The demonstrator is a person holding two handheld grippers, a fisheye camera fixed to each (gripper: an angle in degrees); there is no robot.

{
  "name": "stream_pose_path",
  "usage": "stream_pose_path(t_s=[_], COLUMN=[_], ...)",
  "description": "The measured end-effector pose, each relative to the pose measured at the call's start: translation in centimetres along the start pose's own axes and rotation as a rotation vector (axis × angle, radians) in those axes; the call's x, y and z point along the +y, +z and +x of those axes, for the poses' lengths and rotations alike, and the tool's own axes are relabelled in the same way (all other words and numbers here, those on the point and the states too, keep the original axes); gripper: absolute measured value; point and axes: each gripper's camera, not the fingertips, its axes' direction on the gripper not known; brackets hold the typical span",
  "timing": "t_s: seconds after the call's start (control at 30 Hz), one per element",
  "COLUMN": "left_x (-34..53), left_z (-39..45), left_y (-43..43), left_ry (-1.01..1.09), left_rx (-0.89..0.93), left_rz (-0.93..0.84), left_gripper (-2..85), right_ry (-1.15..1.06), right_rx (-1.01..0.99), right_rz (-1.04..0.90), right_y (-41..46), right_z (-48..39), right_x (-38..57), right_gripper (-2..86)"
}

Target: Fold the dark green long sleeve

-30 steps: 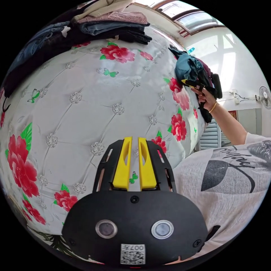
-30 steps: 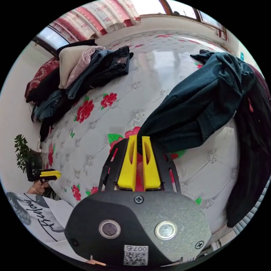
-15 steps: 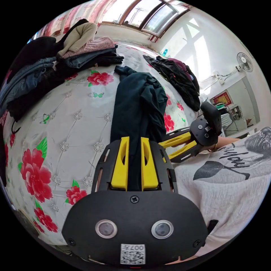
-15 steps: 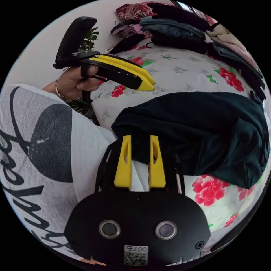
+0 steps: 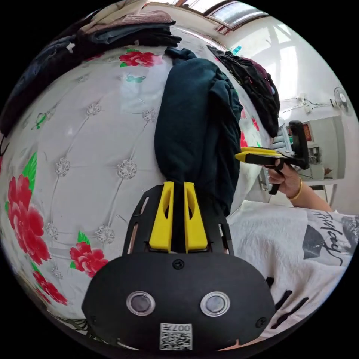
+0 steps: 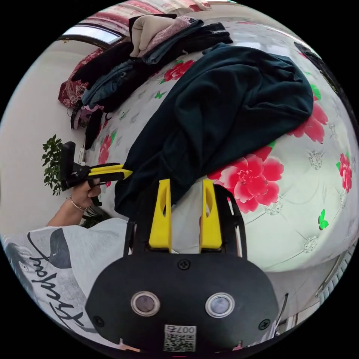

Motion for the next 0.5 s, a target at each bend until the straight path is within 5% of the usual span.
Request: stream_pose_path(t_s=[0.1, 0.23, 0.5], left_x=[2.1, 8.6, 14.9], left_z=[-3.3, -7.9, -1.9], left_y=[-3.4, -10.1, -21.3], left_ry=[-0.071, -0.185, 0.208], left_rx=[0.268, 0.644, 0.799], left_rz=[0.168, 0.596, 1.083], left_gripper=[3.2, 2.1, 1.7], right_ry=[0.038, 0.007, -0.307], right_rx=[-0.101, -0.340, -0.424], right_rz=[0.014, 0.356, 1.042], right_y=[-2.0, -13.5, -40.4], right_z=[0.5, 0.9, -3.7], right_x=[0.3, 4.1, 18.0], right_gripper=[2.4, 0.7, 0.2])
